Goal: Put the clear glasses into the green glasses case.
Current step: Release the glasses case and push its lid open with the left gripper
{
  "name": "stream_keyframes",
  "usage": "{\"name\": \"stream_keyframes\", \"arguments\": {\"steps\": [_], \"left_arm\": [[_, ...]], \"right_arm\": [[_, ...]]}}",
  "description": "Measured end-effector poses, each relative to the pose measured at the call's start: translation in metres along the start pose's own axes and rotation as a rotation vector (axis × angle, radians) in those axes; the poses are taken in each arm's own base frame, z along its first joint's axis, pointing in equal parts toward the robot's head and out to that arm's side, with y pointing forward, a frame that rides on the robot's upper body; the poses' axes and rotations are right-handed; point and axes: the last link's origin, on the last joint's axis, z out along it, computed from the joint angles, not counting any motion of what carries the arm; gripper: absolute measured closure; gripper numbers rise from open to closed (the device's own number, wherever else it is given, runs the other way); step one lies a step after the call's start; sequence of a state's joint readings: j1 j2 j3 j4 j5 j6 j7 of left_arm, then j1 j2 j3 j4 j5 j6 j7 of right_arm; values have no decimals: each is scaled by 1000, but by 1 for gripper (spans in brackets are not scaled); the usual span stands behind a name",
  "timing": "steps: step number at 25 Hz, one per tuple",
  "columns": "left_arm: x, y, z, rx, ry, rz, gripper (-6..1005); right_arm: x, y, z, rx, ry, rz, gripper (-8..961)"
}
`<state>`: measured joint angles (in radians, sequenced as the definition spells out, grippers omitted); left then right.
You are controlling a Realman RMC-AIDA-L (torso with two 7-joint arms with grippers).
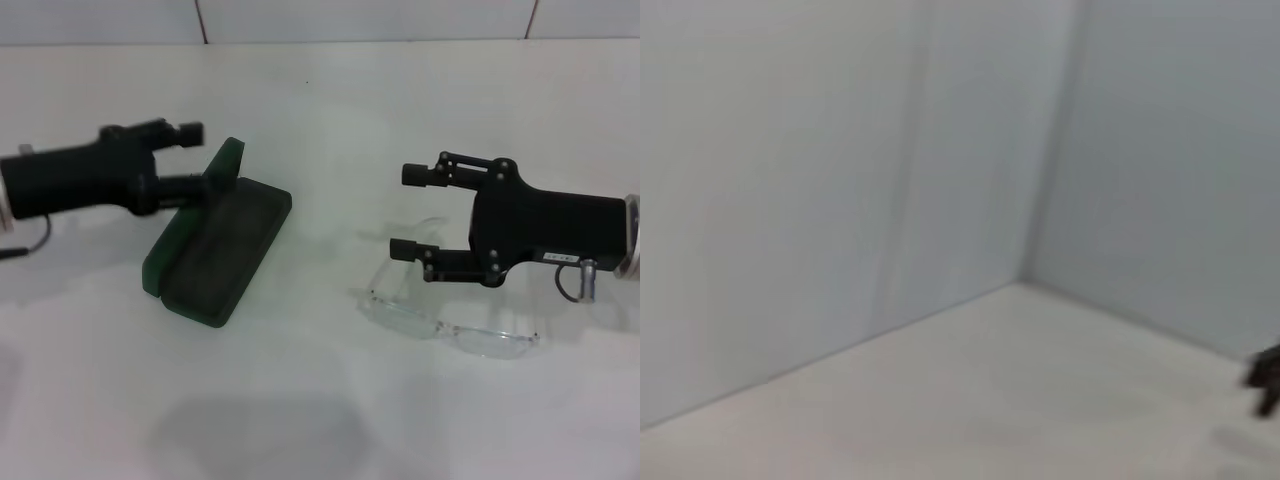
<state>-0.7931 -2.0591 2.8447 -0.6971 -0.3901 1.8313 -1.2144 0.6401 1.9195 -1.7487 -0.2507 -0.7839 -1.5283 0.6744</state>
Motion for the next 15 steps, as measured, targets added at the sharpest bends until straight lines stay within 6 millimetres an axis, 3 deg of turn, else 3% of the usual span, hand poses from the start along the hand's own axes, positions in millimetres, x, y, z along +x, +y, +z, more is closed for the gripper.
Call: {"name": "stream_keyframes", "arguments": {"steps": [5,13,15], "left_arm": [[9,-9,-2,77,-102,-68,128],[-4,-17,0,126,-215,-189,129],[-5,-18,3,129,-231,-198,245]], "right_arm": [[0,-1,0,3,8,-12,205],[4,-2,-1,16,23,-22,206],[4,-1,0,16,23,-23,206]]}}
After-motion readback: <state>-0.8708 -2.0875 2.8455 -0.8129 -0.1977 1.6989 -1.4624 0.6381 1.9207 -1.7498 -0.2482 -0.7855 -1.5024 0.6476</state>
